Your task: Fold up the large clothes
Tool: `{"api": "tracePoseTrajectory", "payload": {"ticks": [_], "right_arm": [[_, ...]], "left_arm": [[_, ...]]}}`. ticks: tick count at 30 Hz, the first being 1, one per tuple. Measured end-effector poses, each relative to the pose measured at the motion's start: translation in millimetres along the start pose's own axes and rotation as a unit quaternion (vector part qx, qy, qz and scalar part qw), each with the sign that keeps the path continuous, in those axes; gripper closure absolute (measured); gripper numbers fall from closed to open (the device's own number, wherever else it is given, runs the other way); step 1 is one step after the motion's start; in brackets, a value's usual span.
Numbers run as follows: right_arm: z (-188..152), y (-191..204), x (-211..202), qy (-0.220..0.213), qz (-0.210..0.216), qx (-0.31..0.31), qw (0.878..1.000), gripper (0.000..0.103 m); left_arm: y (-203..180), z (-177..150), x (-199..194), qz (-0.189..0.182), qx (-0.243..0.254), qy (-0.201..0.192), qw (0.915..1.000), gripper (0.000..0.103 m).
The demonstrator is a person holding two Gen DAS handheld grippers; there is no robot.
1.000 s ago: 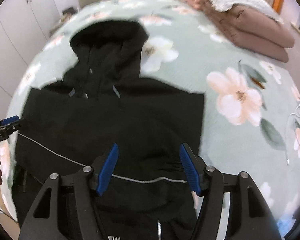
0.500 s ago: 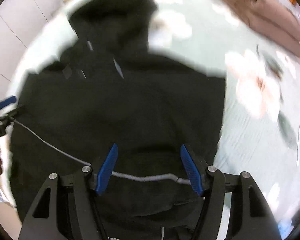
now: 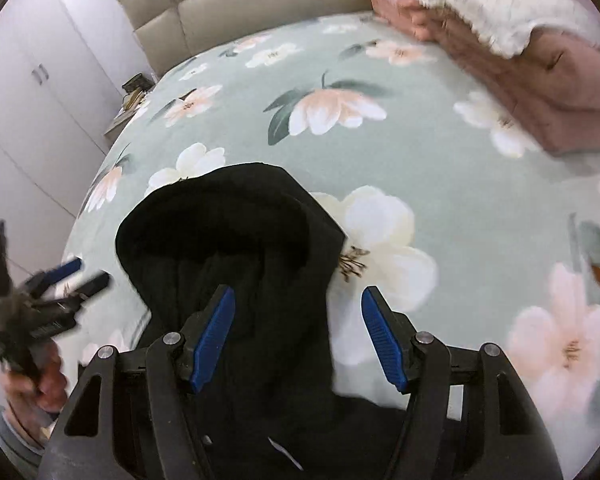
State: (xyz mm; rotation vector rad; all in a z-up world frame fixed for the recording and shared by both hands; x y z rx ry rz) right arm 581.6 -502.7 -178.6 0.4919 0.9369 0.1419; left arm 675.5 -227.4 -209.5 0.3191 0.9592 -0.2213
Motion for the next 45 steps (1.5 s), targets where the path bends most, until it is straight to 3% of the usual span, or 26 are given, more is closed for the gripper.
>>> {"api": "tracePoseTrajectory", "payload": {"ticks": [5,6,7,8,9,12,14,16,19,21,26,30,31,34,36,39,42,45], "right_arm": [[6.3,-10.7,38.0,0.019,-0.025,-0.001,1.000,0.034],[8.8,-12.5,50.0,0.025,-0.032,-0.007,0.999,0.037],[9.0,-16.0,60.8,0.030,-0.046,-0.013,0.998,0.065],[7.3,-20.4,71.2,0.039,-0.065,-0.021,0.997,0.086],[9.1,-22.2,77.9,0.044,-0.077,-0.025,0.996,0.094],[4.6,-34.2,53.1,0.018,-0.061,-0.018,0.998,0.096],[-1.1,-34.0,30.7,0.003,-0.049,-0.032,0.998,0.096],[-11.8,-35.2,24.8,0.005,-0.038,-0.040,0.998,0.097],[-35.1,-48.5,59.2,0.054,-0.057,-0.044,0.996,0.097],[-48.8,-61.9,87.9,0.082,-0.051,-0.034,0.995,0.096],[-51.1,-60.4,72.0,0.075,-0.035,-0.035,0.996,0.083],[-55.4,-47.3,26.3,0.067,-0.015,-0.061,0.996,0.047],[-55.3,-40.0,11.6,0.061,-0.003,-0.074,0.995,0.043],[-45.7,-16.0,-21.1,0.040,0.010,-0.107,0.993,0.043],[-26.1,4.5,-31.5,0.017,0.009,-0.130,0.991,0.042],[6.3,22.5,-15.4,-0.005,0.020,-0.146,0.989,0.033],[16.7,22.2,21.1,0.014,0.008,-0.151,0.988,0.032],[4.5,10.8,65.7,0.065,0.016,-0.152,0.986,0.032]], "left_arm": [[-9.7,13.8,39.6,0.008,-0.007,0.009,0.9999,0.013],[-8.0,16.1,50.7,0.027,-0.009,0.018,0.9994,0.045],[-9.7,15.8,59.9,0.035,-0.010,0.029,0.9989,0.098],[-4.1,15.0,70.5,0.022,-0.025,0.052,0.9981,0.095],[6.1,13.7,72.2,-0.005,-0.057,0.055,0.9969,0.095],[31.1,6.2,44.5,-0.052,-0.086,0.029,0.9945,0.096],[48.9,-6.2,23.9,-0.105,-0.110,0.021,0.9882,0.095],[54.8,-22.6,32.5,-0.125,-0.111,0.048,0.9847,0.094],[36.0,-46.1,82.4,-0.094,-0.063,0.110,0.9875,0.092],[24.9,-49.1,89.2,-0.090,-0.037,0.091,0.9911,0.092],[34.0,-50.6,58.9,-0.088,-0.020,0.070,0.9934,0.085],[60.4,-60.6,13.1,-0.114,-0.018,0.037,0.9927,0.081],[65.5,-60.3,0.4,-0.131,-0.009,0.031,0.9909,0.076],[70.8,-40.4,-12.7,-0.124,-0.002,0.008,0.9922,0.068],[63.2,-13.2,-18.1,-0.142,-0.010,-0.014,0.9897,0.066],[40.9,21.9,-11.2,-0.161,-0.041,-0.030,0.9856,0.054],[12.2,23.2,23.7,-0.164,-0.035,0.007,0.9859,0.054],[-12.4,-6.1,65.6,-0.165,0.006,0.073,0.9835,0.054]]}}
Point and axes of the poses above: each gripper's, at about its wrist camera, not at the fingertips, and x roughly the way its jaws point, y to its left, z to its top, the point moved 4 cm from there along x, roughly the way its jaws point, and after that the axes turned 15 degrees about z, right-handed, at the moved point
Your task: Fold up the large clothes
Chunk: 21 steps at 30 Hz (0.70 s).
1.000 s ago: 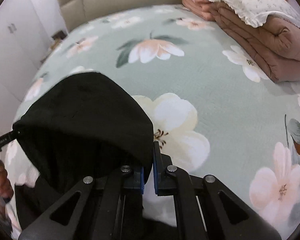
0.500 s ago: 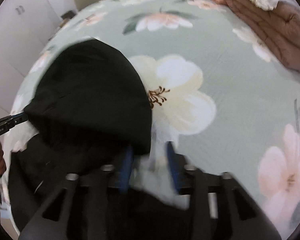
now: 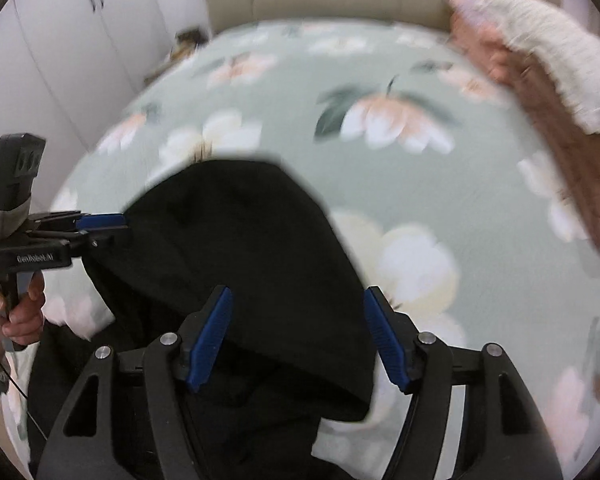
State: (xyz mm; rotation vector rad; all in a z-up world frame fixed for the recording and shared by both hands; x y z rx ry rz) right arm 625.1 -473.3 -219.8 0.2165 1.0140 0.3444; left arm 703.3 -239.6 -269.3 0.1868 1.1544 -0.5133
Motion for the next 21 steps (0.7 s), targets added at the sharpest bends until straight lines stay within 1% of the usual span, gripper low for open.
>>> {"api": "tracePoseTrajectory", "payload": {"ticks": [1,2,3,4,5,7,8,9,10,11,13,14,15,17,18,19,20,21], "right_arm": [[-8.7,-3.7,14.0,0.018,0.001,0.000,1.000,0.033],[-20.5,-7.7,30.2,0.040,0.002,-0.002,0.999,0.033],[-31.8,-10.9,42.0,0.056,0.001,-0.007,0.998,0.035],[-44.0,-12.2,54.3,0.070,-0.008,-0.017,0.997,0.035],[-52.3,-8.1,58.5,0.059,-0.022,-0.040,0.997,0.034],[-50.9,-4.4,56.3,0.059,-0.032,-0.046,0.997,0.036],[-45.7,-2.2,50.1,0.060,-0.027,-0.041,0.997,0.039],[-40.1,1.9,41.2,0.048,-0.013,-0.040,0.998,0.041],[-31.4,7.2,28.9,0.028,0.004,-0.042,0.999,0.041],[-15.3,14.8,13.6,-0.002,0.012,-0.047,0.999,0.041],[7.6,24.2,3.5,-0.029,0.019,-0.052,0.998,0.041],[22.2,29.7,5.1,-0.039,0.027,-0.055,0.997,0.041],[31.3,32.5,11.3,-0.041,0.025,-0.059,0.997,0.041],[44.2,29.0,45.4,-0.022,-0.012,-0.064,0.998,0.041],[42.6,27.3,57.2,-0.010,-0.019,-0.058,0.998,0.041],[36.4,19.8,81.3,0.016,-0.016,-0.044,0.999,0.041],[26.3,14.9,96.7,0.036,-0.027,-0.037,0.998,0.041],[20.0,11.4,107.7,0.048,-0.031,-0.034,0.998,0.039]], "left_arm": [[-3.6,-8.4,10.2,-0.003,0.015,0.022,0.9996,0.054],[-6.3,-16.5,17.1,0.001,0.042,0.016,0.9990,0.053],[-6.8,-18.8,14.4,0.000,0.049,0.001,0.9988,0.053],[-6.5,-18.9,14.5,-0.002,0.048,0.002,0.9989,0.053],[-5.9,-17.7,14.6,-0.001,0.042,0.007,0.9991,0.053],[-7.4,-16.3,10.0,0.010,0.041,0.006,0.9991,0.053],[-8.8,-16.2,5.1,0.018,0.041,0.000,0.9990,0.053],[-10.4,-16.4,1.0,0.023,0.044,-0.007,0.9987,0.053],[-12.0,-17.8,-3.6,0.030,0.051,-0.014,0.9982,0.053],[-12.8,-19.4,-3.1,0.033,0.055,-0.016,0.9978,0.053],[-10.0,-21.1,-0.1,0.024,0.044,-0.017,0.9986,0.052],[-6.3,-21.7,0.6,0.013,0.031,-0.019,0.9993,0.052],[-2.9,-21.0,0.8,0.006,0.023,-0.021,0.9995,0.052],[1.8,-22.4,0.7,-0.005,0.014,-0.024,0.9996,0.052],[2.6,-23.0,0.5,-0.007,0.014,-0.024,0.9996,0.052],[2.1,-23.3,0.6,-0.010,0.015,-0.024,0.9995,0.052],[2.6,-23.6,0.8,-0.011,0.015,-0.026,0.9995,0.052],[2.6,-24.3,1.4,-0.012,0.014,-0.028,0.9994,0.052]]}}
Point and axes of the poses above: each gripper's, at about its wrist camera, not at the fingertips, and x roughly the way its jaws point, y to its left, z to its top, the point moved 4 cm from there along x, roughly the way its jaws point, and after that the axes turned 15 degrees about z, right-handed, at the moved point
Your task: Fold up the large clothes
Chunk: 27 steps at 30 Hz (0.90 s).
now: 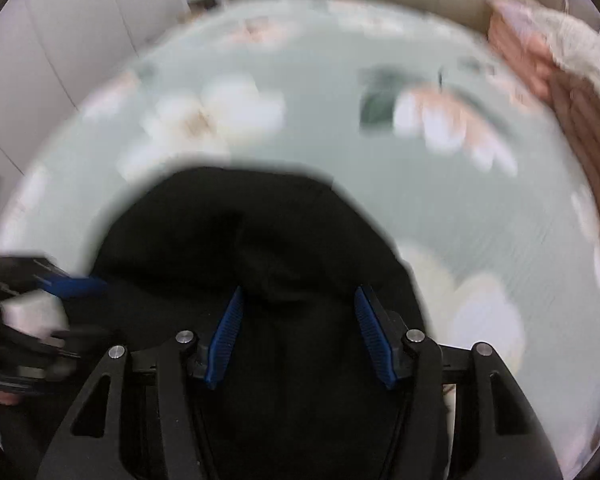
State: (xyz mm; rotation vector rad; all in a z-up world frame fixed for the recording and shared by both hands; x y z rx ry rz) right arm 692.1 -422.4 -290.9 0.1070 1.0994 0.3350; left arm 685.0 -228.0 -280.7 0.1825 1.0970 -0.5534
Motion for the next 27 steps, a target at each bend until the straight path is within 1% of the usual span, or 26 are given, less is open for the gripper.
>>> {"api": "tracePoseTrajectory", "payload": {"ticks": [1,2,3,5,6,8,9,11,12,13,14,16,17,18,19,21,24,26,27], "right_arm": [[-4.8,-1.0,4.5,-0.003,0.000,0.000,1.000,0.039],[-5.8,1.3,2.5,-0.015,-0.005,-0.005,1.000,0.039],[-2.6,3.8,-2.7,-0.011,-0.007,-0.005,1.000,0.039],[-3.5,6.5,-15.0,-0.013,0.000,-0.002,1.000,0.040],[-6.8,6.9,-27.0,-0.014,0.004,-0.004,1.000,0.041],[-20.5,8.8,-59.4,-0.018,0.009,-0.019,1.000,0.041],[-24.5,8.5,-70.7,-0.019,0.007,-0.024,1.000,0.041],[-43.3,5.4,-92.7,-0.012,0.012,-0.028,0.999,0.041],[-49.4,2.1,-97.0,-0.005,0.018,-0.023,1.000,0.041],[-60.6,-4.8,-95.7,0.010,0.019,-0.013,1.000,0.041],[-71.2,-12.4,-88.3,0.026,0.016,-0.003,1.000,0.041],[-86.9,-20.4,-72.6,0.053,0.023,0.007,0.998,0.041],[-92.4,-24.7,-63.8,0.056,0.033,0.014,0.998,0.040],[-92.3,-28.1,-63.7,0.044,0.039,0.022,0.998,0.039],[-90.7,-30.8,-65.3,0.039,0.044,0.030,0.998,0.039],[-87.5,-32.6,-75.3,0.036,0.054,0.032,0.997,0.039],[-84.3,-36.7,-102.0,0.021,0.063,0.015,0.998,0.039],[-79.5,-44.9,-114.4,0.015,0.072,0.016,0.997,0.035],[-76.9,-50.8,-118.6,0.013,0.074,0.020,0.997,0.031]], "left_arm": [[-0.1,-1.3,2.3,0.000,0.000,-0.003,1.0000,0.052],[-1.3,-2.5,2.3,0.000,0.000,-0.008,1.0000,0.052],[-1.2,-3.2,1.2,0.002,-0.001,-0.010,0.9999,0.052],[-2.8,-1.8,-1.3,0.010,-0.005,-0.008,0.9999,0.052],[-1.9,-2.5,-6.4,0.012,-0.004,-0.007,0.9999,0.052],[-2.6,-2.8,-24.9,0.017,0.012,-0.020,0.9996,0.052],[-0.5,-3.2,-32.6,0.014,0.015,-0.026,0.9995,0.052],[6.4,-4.6,-42.5,-0.005,0.005,-0.029,0.9996,0.052],[9.9,-4.8,-42.3,-0.013,-0.002,-0.025,0.9996,0.052],[15.3,-6.4,-37.4,-0.012,-0.011,-0.016,0.9998,0.052],[20.5,-9.8,-25.8,-0.003,-0.016,0.005,0.9998,0.052],[19.4,-15.4,0.2,0.009,0.000,0.051,0.9987,0.052],[15.1,-14.6,-0.1,0.023,0.012,0.037,0.9990,0.052],[11.4,-12.8,-1.1,0.035,0.020,0.034,0.9986,0.051],[7.0,-11.3,-3.8,0.053,0.034,0.036,0.9974,0.051],[3.8,-8.4,-16.7,0.067,0.047,0.014,0.9965,0.051],[9.9,-2.3,-36.3,0.064,0.044,-0.017,0.9969,0.051],[21.9,11.2,-43.7,0.060,0.023,-0.026,0.9976,0.051],[28.7,20.1,-42.7,0.054,0.008,-0.024,0.9982,0.048]]}}
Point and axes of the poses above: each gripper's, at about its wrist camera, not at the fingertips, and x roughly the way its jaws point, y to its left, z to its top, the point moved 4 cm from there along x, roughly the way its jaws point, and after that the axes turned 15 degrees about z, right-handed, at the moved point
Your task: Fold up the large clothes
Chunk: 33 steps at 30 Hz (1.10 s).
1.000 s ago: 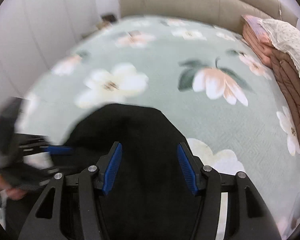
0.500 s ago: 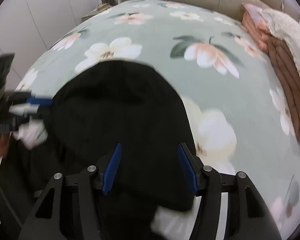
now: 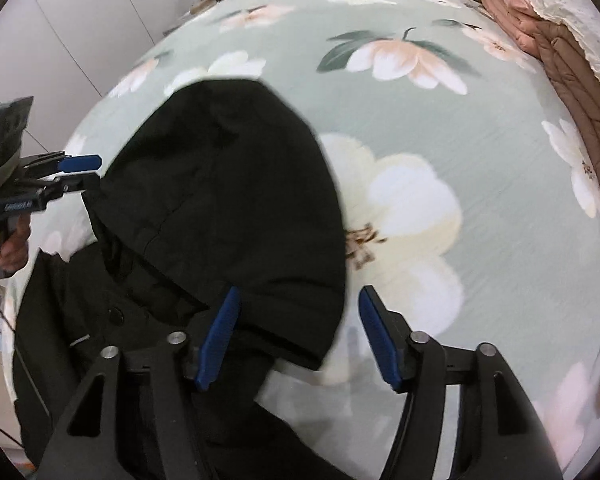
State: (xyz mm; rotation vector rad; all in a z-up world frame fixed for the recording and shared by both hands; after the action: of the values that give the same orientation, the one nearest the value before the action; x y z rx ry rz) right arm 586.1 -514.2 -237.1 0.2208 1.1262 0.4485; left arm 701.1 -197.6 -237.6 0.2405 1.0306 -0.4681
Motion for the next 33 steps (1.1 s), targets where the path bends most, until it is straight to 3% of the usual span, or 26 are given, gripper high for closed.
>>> {"api": "tracePoseTrajectory", "payload": {"ticks": [3,4,8,9,10,11,12,13,15,19,23,25,30,33], "right_arm": [[8.0,-22.6,3.6,0.010,0.038,0.028,0.999,0.026],[10.0,-32.4,12.7,0.019,0.058,0.040,0.997,0.026],[15.0,-45.0,41.9,0.022,0.118,0.052,0.991,0.027],[17.2,-41.6,44.1,0.016,0.129,0.046,0.990,0.031],[20.6,-36.5,47.9,0.013,0.151,0.040,0.988,0.049],[23.0,-30.0,54.9,0.021,0.158,0.036,0.986,0.049],[29.0,-25.1,61.8,0.027,0.141,0.026,0.989,0.052],[29.3,-17.2,62.3,0.029,0.119,0.004,0.992,0.064],[30.8,-0.9,48.5,0.024,0.080,-0.035,0.996,0.078],[25.2,31.0,-2.6,-0.003,0.052,-0.082,0.995,0.087],[7.5,85.6,-62.3,-0.032,0.010,-0.143,0.989,0.090],[-8.4,120.0,-98.3,-0.051,-0.014,-0.166,0.985,0.090],[-55.3,192.3,-171.4,-0.086,-0.024,-0.205,0.975,0.090],[-96.9,238.4,-201.2,-0.100,-0.075,-0.245,0.962,0.090]], "left_arm": [[10.8,16.9,15.2,-0.032,-0.029,0.017,0.9989,0.045],[12.1,21.1,27.1,-0.061,-0.037,0.031,0.9970,0.045],[1.8,18.7,64.5,-0.114,-0.057,0.078,0.9888,0.045],[-1.8,19.2,69.9,-0.114,-0.058,0.080,0.9885,0.045],[-8.3,16.4,72.0,-0.110,-0.058,0.074,0.9895,0.045],[-11.0,15.6,69.9,-0.102,-0.055,0.063,0.9913,0.045],[-16.7,14.8,66.0,-0.090,-0.046,0.056,0.9933,0.055],[-22.1,11.3,57.3,-0.070,-0.028,0.046,0.9960,0.073],[-19.8,5.9,42.1,-0.051,-0.019,0.036,0.9979,0.084],[-12.2,-9.9,-26.2,-0.051,-0.030,-0.005,0.9982,0.090],[-32.7,-35.2,-118.6,-0.023,0.009,-0.059,0.9979,0.091],[-40.0,-52.2,-163.1,-0.020,0.021,-0.082,0.9962,0.091],[-55.3,-92.5,-268.7,-0.016,0.026,-0.134,0.9905,0.091],[-66.4,-127.9,-312.0,-0.003,0.040,-0.158,0.9867,0.091]]}}
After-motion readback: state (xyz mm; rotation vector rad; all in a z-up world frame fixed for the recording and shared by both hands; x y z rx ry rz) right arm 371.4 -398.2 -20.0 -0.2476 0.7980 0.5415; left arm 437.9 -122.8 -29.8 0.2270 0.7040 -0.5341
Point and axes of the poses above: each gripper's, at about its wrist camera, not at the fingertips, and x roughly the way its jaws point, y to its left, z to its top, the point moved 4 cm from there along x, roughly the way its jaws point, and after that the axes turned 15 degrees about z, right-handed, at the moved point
